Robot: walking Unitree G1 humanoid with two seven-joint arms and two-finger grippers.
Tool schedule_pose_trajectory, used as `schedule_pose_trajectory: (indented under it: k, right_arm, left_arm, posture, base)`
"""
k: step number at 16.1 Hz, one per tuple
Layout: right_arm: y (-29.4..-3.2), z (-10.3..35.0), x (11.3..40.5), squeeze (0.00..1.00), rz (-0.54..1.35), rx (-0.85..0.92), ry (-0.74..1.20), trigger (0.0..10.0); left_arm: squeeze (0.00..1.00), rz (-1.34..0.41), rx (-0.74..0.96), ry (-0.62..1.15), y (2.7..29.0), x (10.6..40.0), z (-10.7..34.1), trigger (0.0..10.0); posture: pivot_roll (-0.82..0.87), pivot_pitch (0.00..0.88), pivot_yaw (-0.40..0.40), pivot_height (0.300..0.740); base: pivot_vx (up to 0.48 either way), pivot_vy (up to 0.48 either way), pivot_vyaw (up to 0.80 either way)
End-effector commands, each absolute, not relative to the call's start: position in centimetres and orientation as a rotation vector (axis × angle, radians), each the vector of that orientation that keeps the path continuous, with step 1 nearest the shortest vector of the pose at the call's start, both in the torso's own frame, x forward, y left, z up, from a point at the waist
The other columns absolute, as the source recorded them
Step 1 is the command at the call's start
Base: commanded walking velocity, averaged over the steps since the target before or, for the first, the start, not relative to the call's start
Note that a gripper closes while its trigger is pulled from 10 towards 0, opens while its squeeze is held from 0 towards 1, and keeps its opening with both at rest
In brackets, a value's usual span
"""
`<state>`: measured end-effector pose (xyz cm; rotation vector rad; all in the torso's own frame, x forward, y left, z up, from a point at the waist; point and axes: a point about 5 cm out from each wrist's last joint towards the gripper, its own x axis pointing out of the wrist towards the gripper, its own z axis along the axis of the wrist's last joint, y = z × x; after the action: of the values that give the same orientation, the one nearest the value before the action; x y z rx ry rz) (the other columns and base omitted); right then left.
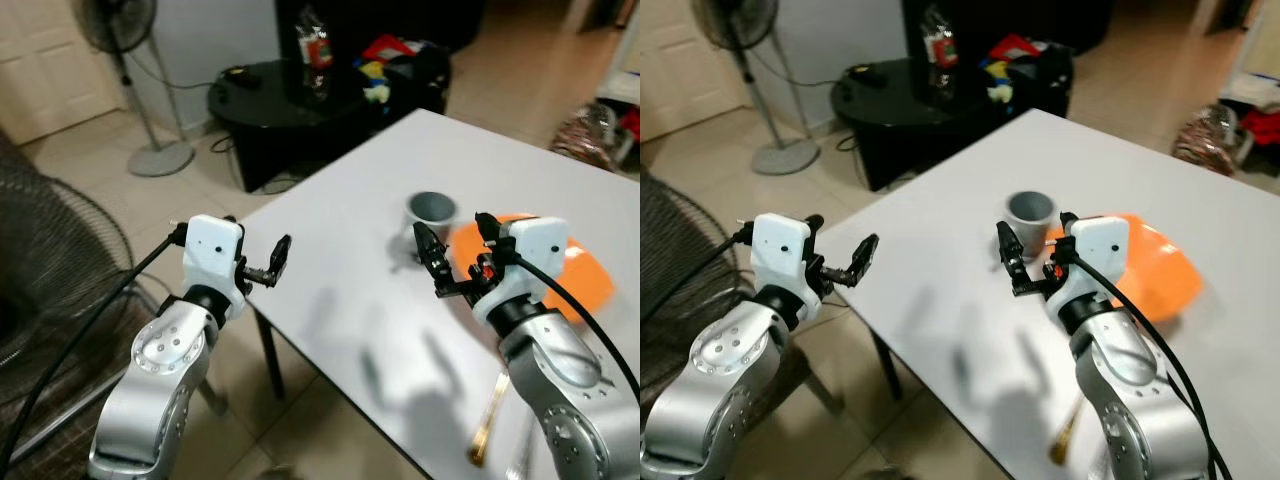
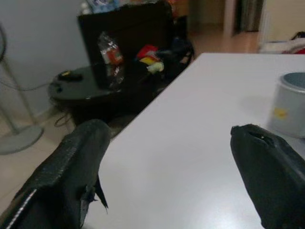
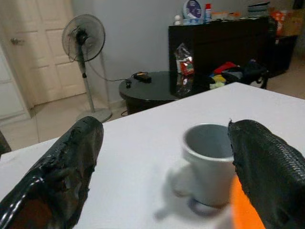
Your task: Setting the table
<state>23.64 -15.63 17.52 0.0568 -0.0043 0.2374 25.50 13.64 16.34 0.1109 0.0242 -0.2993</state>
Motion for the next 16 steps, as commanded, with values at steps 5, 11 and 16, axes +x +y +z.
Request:
schedule_pose_trajectory:
  k: [5, 11, 16]
  right_arm:
    - [-15.48, 17.19, 23.39, 1.0, 0.235, 0.085, 0.013, 10.0]
    - [-15.54, 17.5, 23.6, 1.0, 0.222, 0.117, -0.009, 10.0]
    - [-15.26, 17.13, 23.53, 1.0, 0.236, 0.123, 0.015, 10.0]
  left_arm:
    - [0.0, -0.274, 0.131, 0.032, 14.17, 25.62, 16.16, 10.0]
    - [0.0, -0.29, 0.099, 0.044, 14.16, 25.77, 16.26, 10.0]
    - [0.0, -0.3, 0.075, 0.048, 14.26, 26.04, 16.61, 10.0]
  posture:
    - [0.11, 0.0, 0.054, 0.74]
    - [0.12, 0.0, 0.051, 0.74]
    - [0.12, 0.0, 0.056, 0.74]
  base:
    - [0.0, 0.0, 0.8]
    - [0.0, 0.0, 0.8]
    - [0.0, 0.0, 0.8]
